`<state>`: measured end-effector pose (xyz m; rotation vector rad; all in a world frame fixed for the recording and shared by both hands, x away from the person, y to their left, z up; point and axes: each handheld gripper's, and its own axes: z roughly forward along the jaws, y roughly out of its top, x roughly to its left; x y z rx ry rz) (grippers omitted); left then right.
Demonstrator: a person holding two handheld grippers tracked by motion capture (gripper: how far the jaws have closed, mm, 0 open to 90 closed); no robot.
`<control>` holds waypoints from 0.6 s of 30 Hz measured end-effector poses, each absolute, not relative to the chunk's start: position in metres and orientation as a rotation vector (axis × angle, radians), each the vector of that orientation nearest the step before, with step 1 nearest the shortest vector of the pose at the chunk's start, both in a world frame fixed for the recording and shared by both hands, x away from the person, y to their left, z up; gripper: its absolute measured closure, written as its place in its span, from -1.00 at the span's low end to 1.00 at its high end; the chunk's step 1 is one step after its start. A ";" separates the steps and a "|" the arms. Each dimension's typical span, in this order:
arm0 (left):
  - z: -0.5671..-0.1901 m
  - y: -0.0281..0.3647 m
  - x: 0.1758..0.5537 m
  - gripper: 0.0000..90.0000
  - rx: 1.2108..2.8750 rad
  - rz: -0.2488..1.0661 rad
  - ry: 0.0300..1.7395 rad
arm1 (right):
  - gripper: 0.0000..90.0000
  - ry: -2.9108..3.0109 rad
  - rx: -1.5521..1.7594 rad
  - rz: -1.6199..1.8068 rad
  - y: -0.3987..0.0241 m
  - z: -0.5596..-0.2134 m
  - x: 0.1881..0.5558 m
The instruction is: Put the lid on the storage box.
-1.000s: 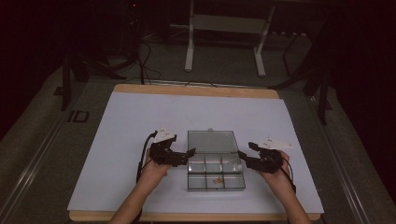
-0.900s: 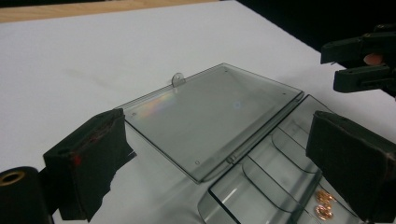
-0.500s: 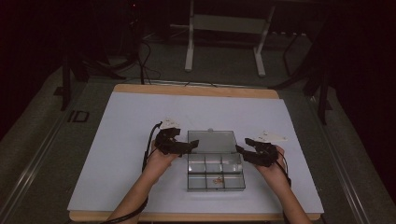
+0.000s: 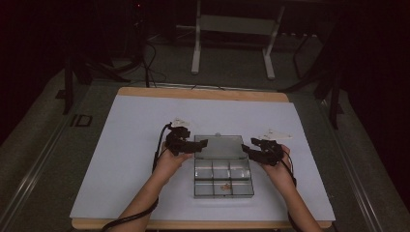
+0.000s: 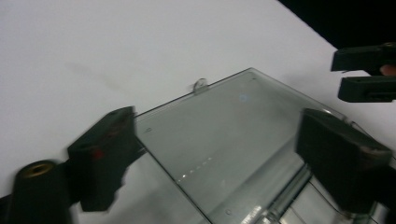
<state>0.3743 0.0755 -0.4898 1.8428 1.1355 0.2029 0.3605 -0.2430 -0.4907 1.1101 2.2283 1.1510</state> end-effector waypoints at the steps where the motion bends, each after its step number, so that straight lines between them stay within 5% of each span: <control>1: -0.495 0.075 0.379 -0.67 1.828 0.165 1.181 | 0.08 2.228 1.119 1.142 -0.241 -0.491 0.364; 18: -0.522 0.080 0.380 -0.33 1.841 -0.101 1.336 | 0.11 2.275 1.211 1.120 -0.236 -0.498 0.371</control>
